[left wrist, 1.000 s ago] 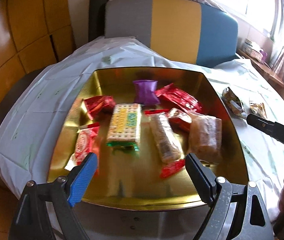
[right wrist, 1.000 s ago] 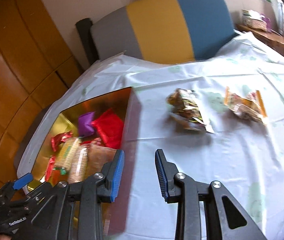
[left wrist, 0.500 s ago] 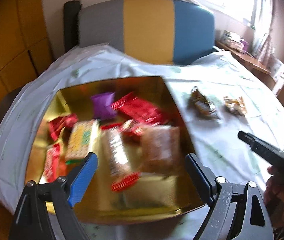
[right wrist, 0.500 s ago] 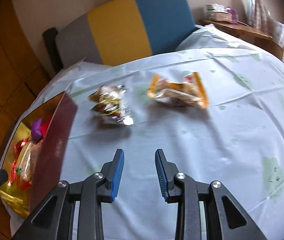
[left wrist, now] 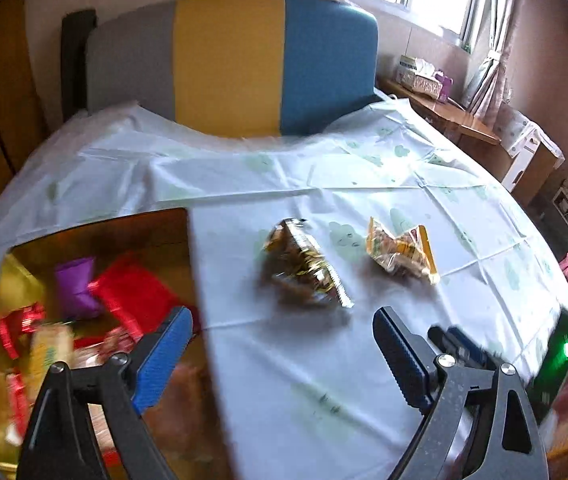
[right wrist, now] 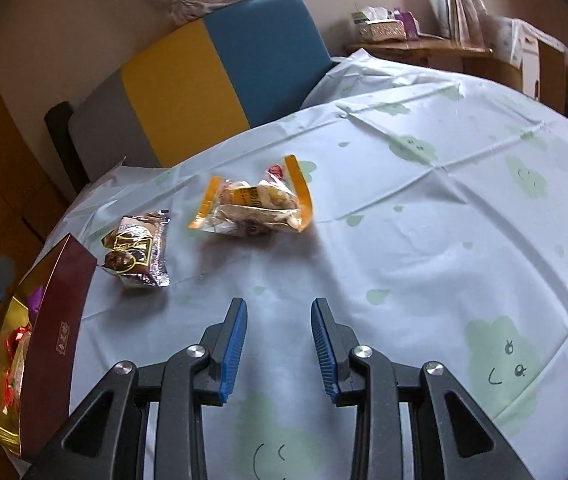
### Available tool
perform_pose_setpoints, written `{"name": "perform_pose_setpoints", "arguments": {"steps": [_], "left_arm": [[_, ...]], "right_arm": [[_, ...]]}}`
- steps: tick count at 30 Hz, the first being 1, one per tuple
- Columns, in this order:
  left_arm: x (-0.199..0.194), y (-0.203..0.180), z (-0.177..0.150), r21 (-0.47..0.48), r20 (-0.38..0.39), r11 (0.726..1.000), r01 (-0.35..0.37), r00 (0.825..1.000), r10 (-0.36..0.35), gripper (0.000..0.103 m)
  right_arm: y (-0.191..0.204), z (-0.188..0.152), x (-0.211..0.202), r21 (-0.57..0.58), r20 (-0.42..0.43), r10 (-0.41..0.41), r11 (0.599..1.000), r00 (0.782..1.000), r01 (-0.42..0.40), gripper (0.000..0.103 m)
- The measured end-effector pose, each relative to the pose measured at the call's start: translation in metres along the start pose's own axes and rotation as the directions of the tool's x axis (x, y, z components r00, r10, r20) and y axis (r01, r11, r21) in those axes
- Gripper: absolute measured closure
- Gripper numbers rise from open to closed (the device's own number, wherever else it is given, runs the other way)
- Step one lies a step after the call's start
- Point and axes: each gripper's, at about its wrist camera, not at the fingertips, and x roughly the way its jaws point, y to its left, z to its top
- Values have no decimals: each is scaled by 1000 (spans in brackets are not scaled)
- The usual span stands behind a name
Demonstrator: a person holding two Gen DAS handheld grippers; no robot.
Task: Organize snacks
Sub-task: 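Grasp the brown chocolate-wafer packet with the left tool and lift it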
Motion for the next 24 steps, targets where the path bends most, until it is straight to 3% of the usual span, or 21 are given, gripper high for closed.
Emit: {"name": "perform_pose_setpoints", "arguments": {"steps": [6,11,14,16,19,24], "left_arm": [[53,-22,29,22,-33,999,-26,999,26,11],[98,-24,35,-2,-110,999,-40,993,39,13],[114,-26,29,8,-129,999,-37,991,38,33],[123,-29,24,33,-145,998,-51,988,55,54],[124,-27,16,18,-135,999,-46,990,48,60],[112,-22,-4,-19,-97,999,-26,995,24,61]], "right_arm": [[-9,-3,1,40,9,31,999,999,-31,69],[-16,-5,3,78,22,80,994,997,-82,69],[-19,-6,3,93,30,99,990,995,-101,69],[-21,-6,4,103,31,111,988,993,-113,69],[-24,-7,4,119,34,129,984,991,-132,69],[-27,-7,4,135,39,148,979,988,-151,69]]}}
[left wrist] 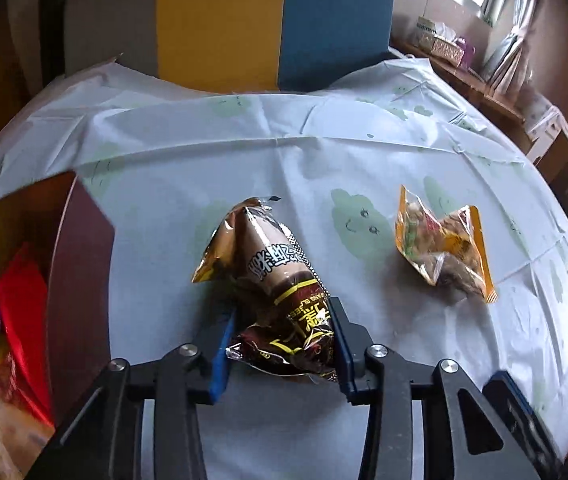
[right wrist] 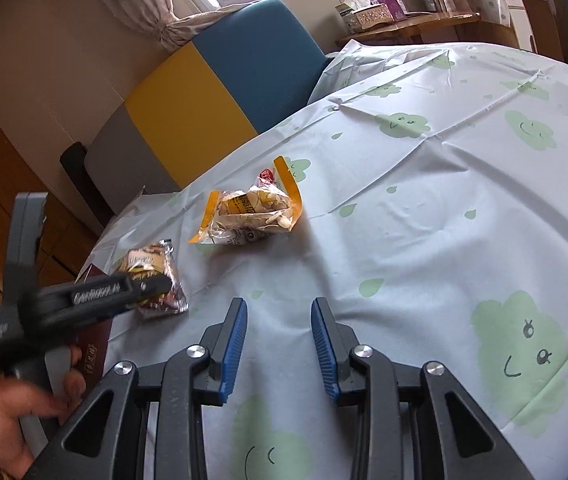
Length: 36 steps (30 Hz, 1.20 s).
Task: Organize snacks
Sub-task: 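Grasp the brown chocolate-wafer packet with the left tool and lift it, then grasp the clear sunflower-seed bag with the right tool while the left tool holds the wafer packet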
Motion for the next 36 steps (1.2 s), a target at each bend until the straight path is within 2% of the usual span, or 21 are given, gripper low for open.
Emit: {"name": "perform_pose_setpoints", "arguments": {"steps": [6,10,11,12,15,17,19,22,24,26,28,30,33,36], "left_arm": [[-14,2,-29,-5,83,1000,24,996,-24,61],[-18,1,-37,22,115,1000,19,993,-21,61],[-18,1,-37,18,116,1000,19,993,-21,61],[-18,2,-38,16,117,1000,19,993,-21,61],[-19,2,-39,20,123,1000,16,992,-18,61],[-19,2,-39,23,128,1000,14,992,-17,61],[-18,0,-39,26,131,1000,11,991,-14,61],[-17,-1,-40,29,135,1000,8,991,-11,60],[-16,-2,-40,29,135,1000,6,991,-10,60],[-16,-2,-40,30,135,1000,7,991,-11,60],[-16,-2,-40,31,137,999,7,991,-11,60],[-16,-1,-40,32,138,999,5,990,-9,60],[-16,-2,-40,33,138,999,4,990,-8,60],[-16,-1,-40,32,138,999,6,990,-11,60]], "right_arm": [[-2,3,-1,23,-23,12,1000,1000,-12,69],[19,22,-2,-121,-86,-20,993,996,10,68],[25,30,-3,-159,-88,-16,987,996,2,62],[34,43,-2,-214,-95,-12,977,995,-9,57],[55,73,11,-342,-119,-19,940,993,-23,54],[70,93,31,-436,-157,-23,898,987,-48,52],[86,105,56,-534,-182,-83,845,980,-28,52],[101,109,88,-638,-223,-130,769,966,-43,52],[102,107,106,-653,-275,-150,754,950,-70,52],[92,101,123,-635,-334,-172,767,927,-87,52],[85,99,117,-616,-329,-136,781,935,-103,52],[78,95,110,-595,-357,-101,791,929,-143,51],[76,85,100,-646,-361,-99,744,927,-172,51],[84,80,99,-708,-364,-141,685,921,-175,51]]}}
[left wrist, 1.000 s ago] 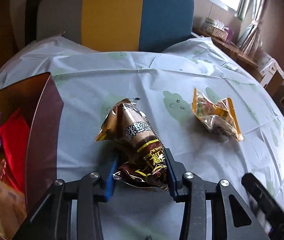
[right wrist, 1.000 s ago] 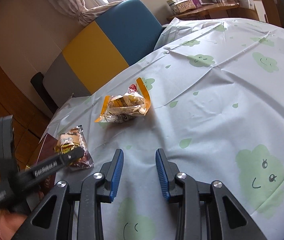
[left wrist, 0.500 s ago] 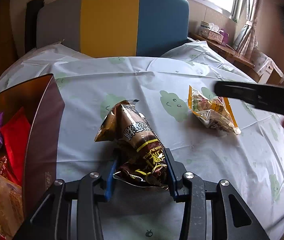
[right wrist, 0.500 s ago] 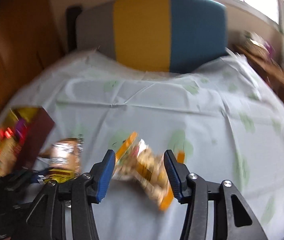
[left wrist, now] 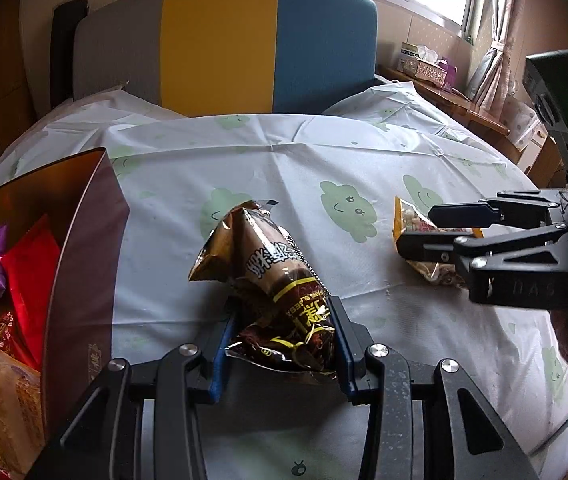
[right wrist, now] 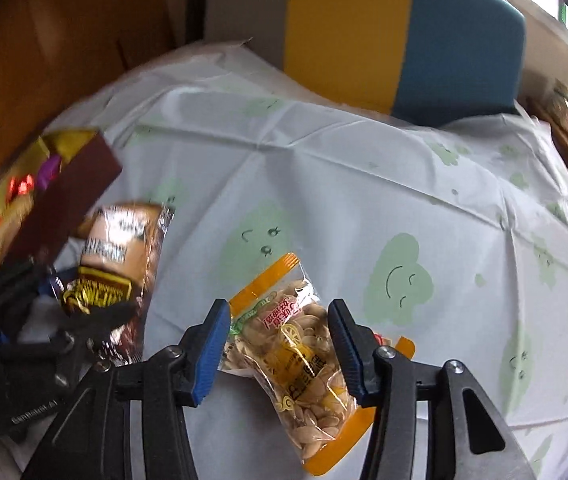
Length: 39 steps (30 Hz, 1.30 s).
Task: Organize snacks
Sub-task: 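Grasp the clear sunflower-seed bag with the right tool while the left tool holds the wafer packet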
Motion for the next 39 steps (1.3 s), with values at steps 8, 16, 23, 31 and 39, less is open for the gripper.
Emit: {"name": "perform_pose_setpoints", "arguments": {"steps": [8,16,23,31,39], "left_arm": [[1,0,0,1,2,1000,-2,1000,2,60],[1,0,0,2,2,1000,-3,1000,3,60],[1,0,0,1,2,1000,-2,1000,2,60],[2,0,0,1,-2,1000,-1,1000,1,60],[2,0,0,0,-5,1000,1,1000,-1,59]], "right_arm": [[12,16,6,-186,-150,-42,982,988,13,34],[-16,-3,10,18,-225,-33,999,974,38,20],[-13,-39,-25,100,-96,8,995,995,2,21],[3,-67,-33,68,-110,-58,996,992,66,21],[6,-88,-56,215,-30,14,976,999,-8,11]]}}
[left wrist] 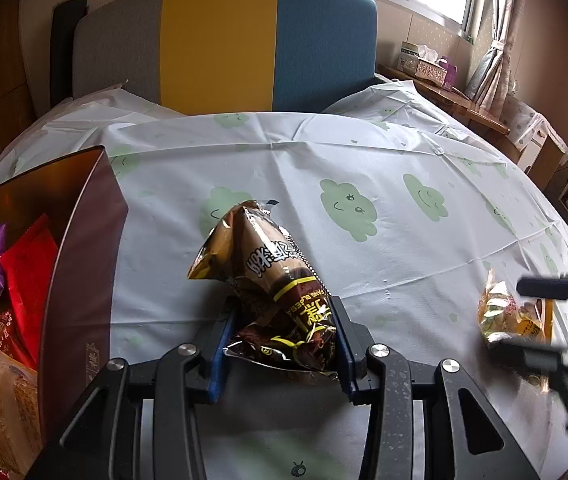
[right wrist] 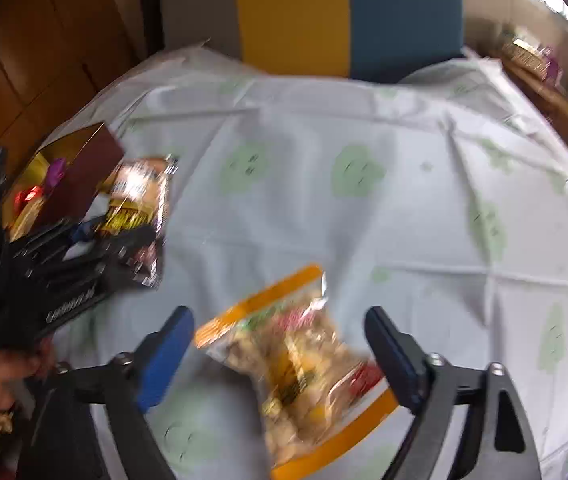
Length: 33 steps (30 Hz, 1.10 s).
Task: Organize snacks
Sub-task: 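Grasp the clear sunflower-seed bag with the right tool while the left tool holds the wafer packet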
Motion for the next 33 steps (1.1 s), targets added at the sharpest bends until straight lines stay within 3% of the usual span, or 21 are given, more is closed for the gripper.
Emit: {"name": "perform_pose_setpoints", "arguments": {"steps": [2,7,10,11,15,21,24,33], "left_arm": [[0,0,0,-1,0,1000,1,1000,-1,59],[1,0,0,1,-2,1000,-1,1000,1,59],[1,0,0,1,-4,1000,0,1000,0,59],[1,0,0,0,-4,1000,0,1000,0,59],[1,0,0,3,-4,1000,-3,1000,3,59],[-2,-3,0,3,-11,1000,-19,1000,19,61],[-5,-4,-2,-23,-24,1000,0,1000,-1,62],[-32,-15,-11,16,-11,998,63,998,-63,62]], "right_arm": [[6,-7,4,-41,-56,-26,999,998,24,11],[13,-23,11,-99,-82,-93,991,992,85,11],[10,-32,2,-16,-9,-119,993,993,119,22],[8,-36,-2,30,24,-140,990,990,139,31],[-1,-50,-12,180,135,-166,974,977,140,39],[0,-68,-19,232,220,-206,960,953,154,43],[4,-75,-19,234,231,-207,960,951,152,43],[8,-68,-11,228,239,-216,960,947,161,43]]}}
